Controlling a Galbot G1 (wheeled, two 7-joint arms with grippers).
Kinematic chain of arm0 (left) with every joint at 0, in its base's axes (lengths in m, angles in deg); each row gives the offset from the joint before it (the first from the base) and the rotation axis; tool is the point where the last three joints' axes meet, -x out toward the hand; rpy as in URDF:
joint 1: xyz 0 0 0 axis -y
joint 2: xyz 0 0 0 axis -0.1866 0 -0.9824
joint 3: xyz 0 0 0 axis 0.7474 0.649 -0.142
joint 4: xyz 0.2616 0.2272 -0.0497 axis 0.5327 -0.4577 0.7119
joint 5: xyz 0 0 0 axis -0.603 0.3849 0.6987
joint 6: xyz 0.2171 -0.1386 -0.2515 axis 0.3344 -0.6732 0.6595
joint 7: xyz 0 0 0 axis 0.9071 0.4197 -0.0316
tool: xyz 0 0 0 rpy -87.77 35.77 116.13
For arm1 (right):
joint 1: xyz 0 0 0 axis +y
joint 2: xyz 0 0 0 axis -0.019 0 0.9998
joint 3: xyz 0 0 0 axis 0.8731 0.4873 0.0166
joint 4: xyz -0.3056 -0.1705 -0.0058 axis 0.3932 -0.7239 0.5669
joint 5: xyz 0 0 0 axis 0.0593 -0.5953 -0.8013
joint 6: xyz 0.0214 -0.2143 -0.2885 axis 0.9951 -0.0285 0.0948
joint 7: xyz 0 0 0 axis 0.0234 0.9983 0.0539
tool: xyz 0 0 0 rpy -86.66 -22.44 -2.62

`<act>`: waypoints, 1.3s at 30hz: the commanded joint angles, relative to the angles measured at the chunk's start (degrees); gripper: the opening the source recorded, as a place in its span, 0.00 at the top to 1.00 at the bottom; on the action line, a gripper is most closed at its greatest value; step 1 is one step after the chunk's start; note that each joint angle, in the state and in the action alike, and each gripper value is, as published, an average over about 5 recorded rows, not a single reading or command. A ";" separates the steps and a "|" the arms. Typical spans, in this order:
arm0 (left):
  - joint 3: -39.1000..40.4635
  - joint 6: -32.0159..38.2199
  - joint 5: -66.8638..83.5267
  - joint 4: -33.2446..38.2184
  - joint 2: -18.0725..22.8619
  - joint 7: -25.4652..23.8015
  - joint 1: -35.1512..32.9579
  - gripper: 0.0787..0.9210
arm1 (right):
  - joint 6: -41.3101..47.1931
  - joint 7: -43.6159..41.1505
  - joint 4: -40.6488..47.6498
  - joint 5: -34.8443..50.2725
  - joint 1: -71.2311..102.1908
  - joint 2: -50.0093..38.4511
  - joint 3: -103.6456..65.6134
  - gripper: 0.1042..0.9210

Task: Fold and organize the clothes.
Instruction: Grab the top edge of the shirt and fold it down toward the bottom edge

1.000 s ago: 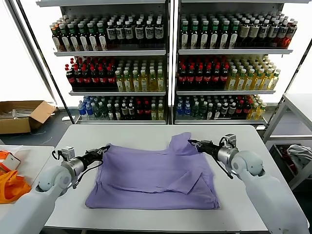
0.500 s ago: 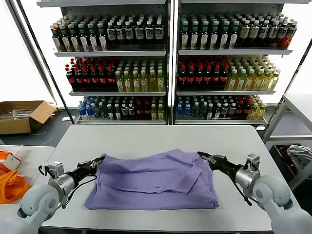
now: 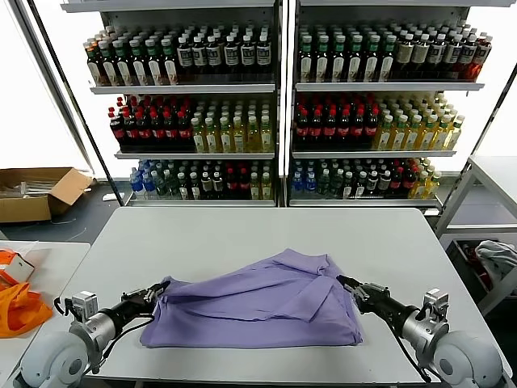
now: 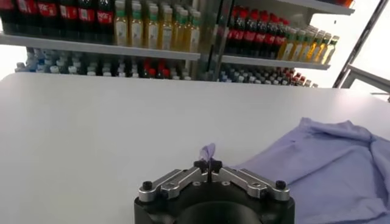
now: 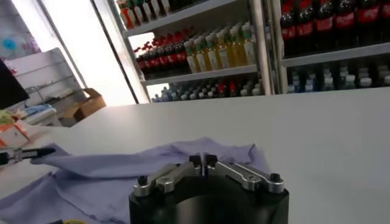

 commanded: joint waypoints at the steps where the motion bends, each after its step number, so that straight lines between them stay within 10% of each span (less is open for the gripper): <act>1: -0.17 0.16 -0.91 0.08 0.23 -0.74 -1.11 0.98 | 1.66 9.66 7.09 -5.08 -11.24 4.07 11.20 0.63; 16: -0.77 0.20 -0.76 0.53 0.75 -1.39 -1.07 0.98 | 2.66 14.49 19.11 -3.98 -23.56 10.97 21.31 0.17; 39: -1.30 0.22 -0.77 0.65 1.10 -1.47 -1.11 0.98 | 2.59 14.41 17.49 -3.61 -19.41 9.26 19.06 0.94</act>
